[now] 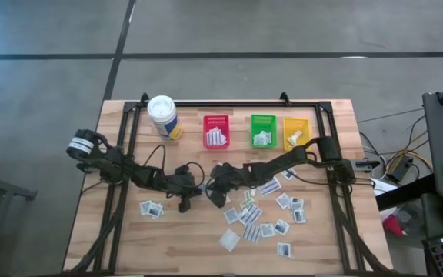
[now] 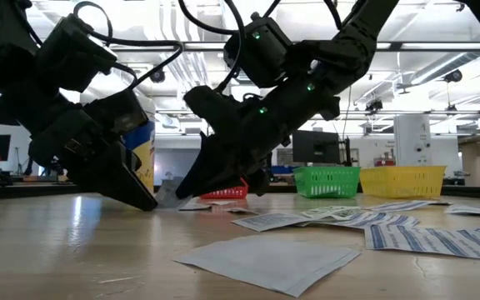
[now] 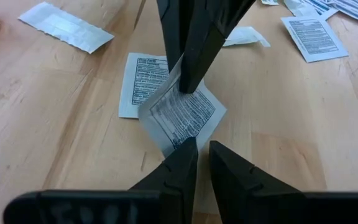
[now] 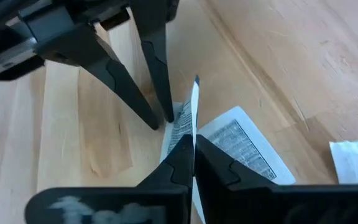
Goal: Pick & Place First Aid Supplies
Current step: Put the alcohol pad in the green bin
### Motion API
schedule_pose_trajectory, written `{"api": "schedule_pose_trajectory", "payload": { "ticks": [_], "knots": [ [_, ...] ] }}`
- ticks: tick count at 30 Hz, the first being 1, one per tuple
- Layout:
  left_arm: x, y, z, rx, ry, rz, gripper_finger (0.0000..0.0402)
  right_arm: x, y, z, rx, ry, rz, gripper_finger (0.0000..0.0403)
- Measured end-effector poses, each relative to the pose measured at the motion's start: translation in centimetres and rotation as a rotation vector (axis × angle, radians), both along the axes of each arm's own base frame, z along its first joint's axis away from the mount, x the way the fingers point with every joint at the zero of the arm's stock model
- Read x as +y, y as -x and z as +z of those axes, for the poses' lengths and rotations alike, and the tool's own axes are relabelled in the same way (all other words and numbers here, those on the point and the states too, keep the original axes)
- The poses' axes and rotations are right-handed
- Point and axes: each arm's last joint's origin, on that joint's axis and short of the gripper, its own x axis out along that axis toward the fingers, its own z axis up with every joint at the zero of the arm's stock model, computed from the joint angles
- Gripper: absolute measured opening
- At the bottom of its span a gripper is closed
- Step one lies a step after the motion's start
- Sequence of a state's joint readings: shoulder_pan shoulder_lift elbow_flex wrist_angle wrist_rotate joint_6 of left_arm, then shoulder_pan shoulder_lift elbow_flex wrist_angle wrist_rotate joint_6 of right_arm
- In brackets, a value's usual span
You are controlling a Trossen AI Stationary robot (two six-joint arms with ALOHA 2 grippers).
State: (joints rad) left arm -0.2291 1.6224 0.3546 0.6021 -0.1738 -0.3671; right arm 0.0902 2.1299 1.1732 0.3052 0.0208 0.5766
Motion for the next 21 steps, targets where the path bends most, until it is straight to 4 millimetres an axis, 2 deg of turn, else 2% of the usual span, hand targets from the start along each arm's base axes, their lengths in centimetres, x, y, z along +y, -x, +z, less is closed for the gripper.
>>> {"api": "schedule_pose_trajectory", "payload": {
  "ticks": [11, 21],
  "knots": [
    [0.1, 0.3, 3.2, -0.12, -0.027, -0.024, 0.0064, -0.6, 0.8, 0.9, 0.067, 0.029, 0.01, 0.0008],
    [0.5, 1.0, 5.1, -0.156, -0.039, -0.026, 0.0064, -2.2, 2.7, 4.1, 0.033, 0.091, 0.014, 0.0008]
  ]
}}
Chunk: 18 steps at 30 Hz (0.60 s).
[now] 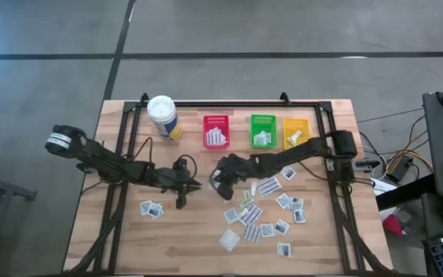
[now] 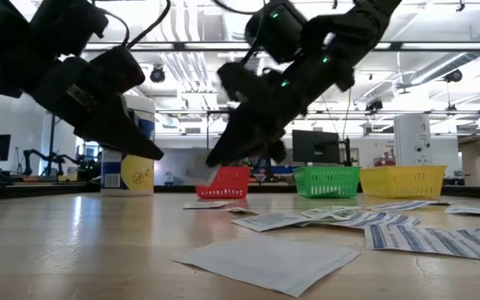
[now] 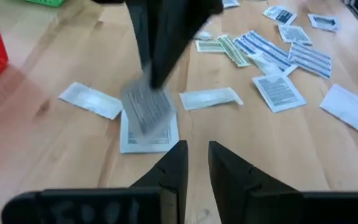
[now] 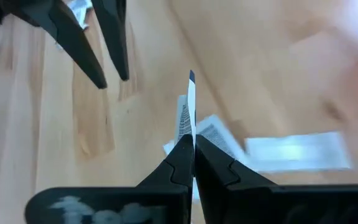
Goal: Pick & Place First Aid Supplies
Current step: Put the alcohol pad in the green bin
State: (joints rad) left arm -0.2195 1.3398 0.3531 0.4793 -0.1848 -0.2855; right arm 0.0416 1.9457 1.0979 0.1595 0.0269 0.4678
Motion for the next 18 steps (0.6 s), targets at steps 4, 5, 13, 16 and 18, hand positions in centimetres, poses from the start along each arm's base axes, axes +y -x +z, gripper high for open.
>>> {"api": "schedule_pose_trajectory", "payload": {
  "ticks": [4, 5, 13, 16, 18],
  "knots": [
    [0.2, 0.2, 0.3, -0.002, 0.0, 0.008, 0.0064, -0.9, 1.8, 1.4, -0.023, 0.028, -0.036, 0.0008],
    [0.2, 0.2, 0.4, -0.004, 0.001, 0.009, 0.0064, -1.1, 2.3, 1.7, -0.024, 0.039, -0.051, 0.0008],
    [0.4, 0.2, 0.4, 0.0, 0.0, 0.016, 0.0064, -2.1, 5.8, 3.2, -0.054, 0.08, -0.122, 0.0008],
    [0.4, 0.2, 0.4, 0.0, 0.0, 0.018, 0.0064, -2.4, 6.9, 3.5, -0.064, 0.095, -0.151, 0.0008],
    [0.4, 0.2, 0.4, 0.002, 0.001, 0.018, 0.0064, -2.7, 7.7, 3.7, -0.071, 0.107, -0.175, 0.0008]
  ]
}}
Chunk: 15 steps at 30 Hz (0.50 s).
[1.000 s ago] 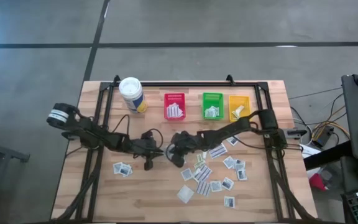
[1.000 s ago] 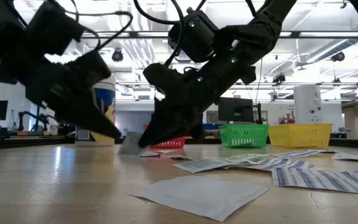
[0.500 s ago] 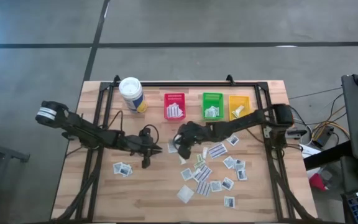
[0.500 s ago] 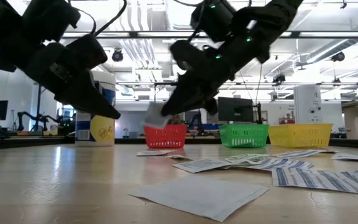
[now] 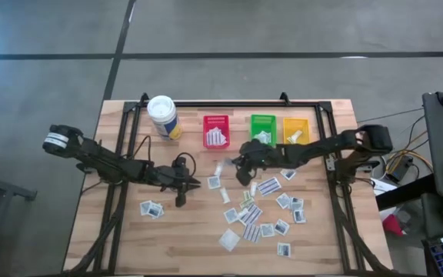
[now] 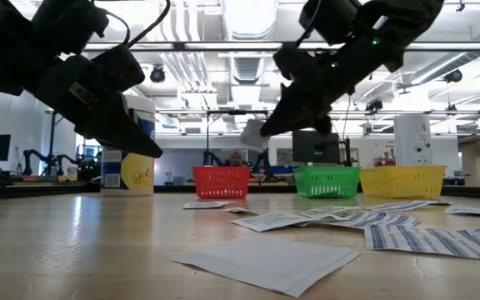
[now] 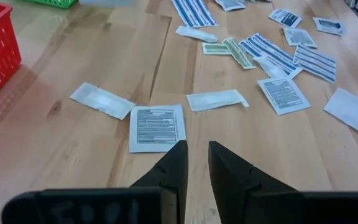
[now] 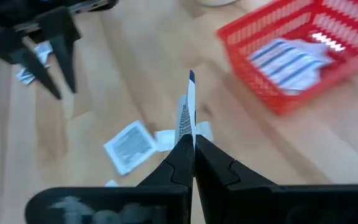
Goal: Pick & Place First Aid Supplies
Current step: Put the alcohol pad in the green bin
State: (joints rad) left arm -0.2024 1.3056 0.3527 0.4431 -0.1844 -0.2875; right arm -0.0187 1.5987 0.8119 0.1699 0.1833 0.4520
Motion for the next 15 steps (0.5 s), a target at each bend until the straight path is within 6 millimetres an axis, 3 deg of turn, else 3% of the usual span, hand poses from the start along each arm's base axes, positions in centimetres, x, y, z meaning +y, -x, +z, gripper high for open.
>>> {"api": "schedule_pose_trajectory", "payload": {
  "ticks": [8, 15],
  "knots": [
    [0.0, 0.0, 0.0, 0.003, 0.007, -0.008, 0.0064, -1.9, 2.2, 1.0, -0.034, 0.022, -0.091, 0.0008],
    [0.0, 0.0, -0.1, 0.009, 0.005, -0.009, 0.0064, -4.8, 3.5, 1.7, -0.061, 0.031, -0.213, 0.0008]
  ]
}}
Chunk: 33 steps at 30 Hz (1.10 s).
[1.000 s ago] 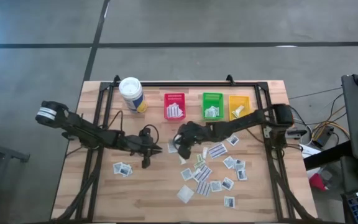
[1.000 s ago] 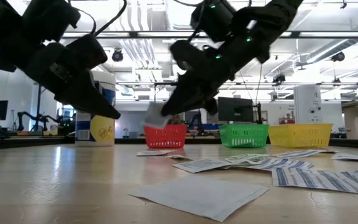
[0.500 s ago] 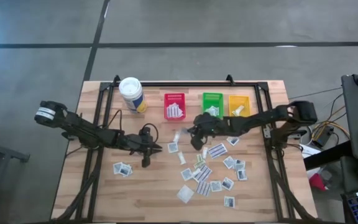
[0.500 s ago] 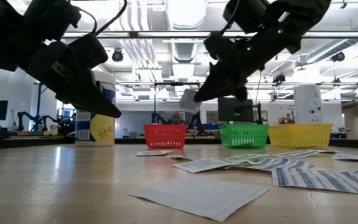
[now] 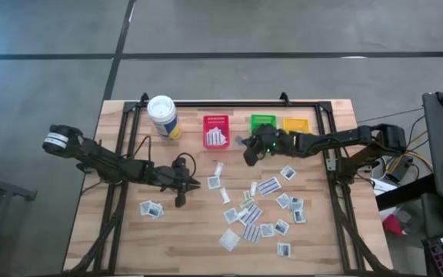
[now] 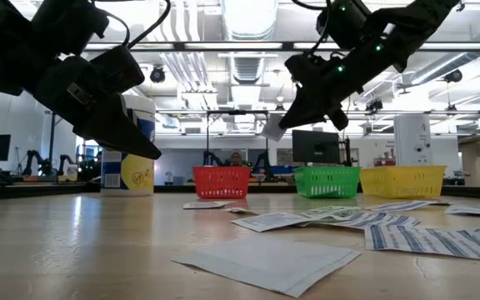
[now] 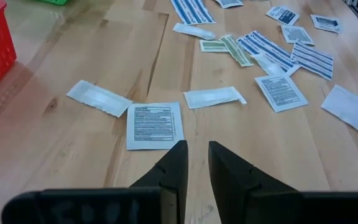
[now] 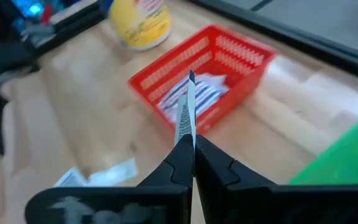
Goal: Pick & Place First Aid Supplies
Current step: Put the alcohol pad in the green bin
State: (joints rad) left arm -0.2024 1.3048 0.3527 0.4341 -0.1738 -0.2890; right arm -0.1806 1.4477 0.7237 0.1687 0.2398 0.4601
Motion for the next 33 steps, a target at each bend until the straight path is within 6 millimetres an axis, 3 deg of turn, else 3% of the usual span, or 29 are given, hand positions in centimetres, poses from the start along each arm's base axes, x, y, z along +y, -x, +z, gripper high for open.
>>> {"api": "schedule_pose_trajectory", "payload": {
  "ticks": [12, 24, 33],
  "knots": [
    [0.0, 0.1, -0.1, 0.013, -0.004, 0.0, 0.0064, -4.3, 2.1, -0.9, 0.058, -0.054, -0.188, 0.0008],
    [0.0, 0.1, -0.2, 0.022, -0.004, 0.001, 0.0064, -5.7, 4.2, -0.9, 0.158, -0.086, -0.264, 0.0008],
    [0.0, 0.1, -0.2, 0.023, -0.004, 0.002, 0.0064, -5.3, 5.7, -1.0, 0.276, -0.132, -0.282, 0.0008]
  ]
}}
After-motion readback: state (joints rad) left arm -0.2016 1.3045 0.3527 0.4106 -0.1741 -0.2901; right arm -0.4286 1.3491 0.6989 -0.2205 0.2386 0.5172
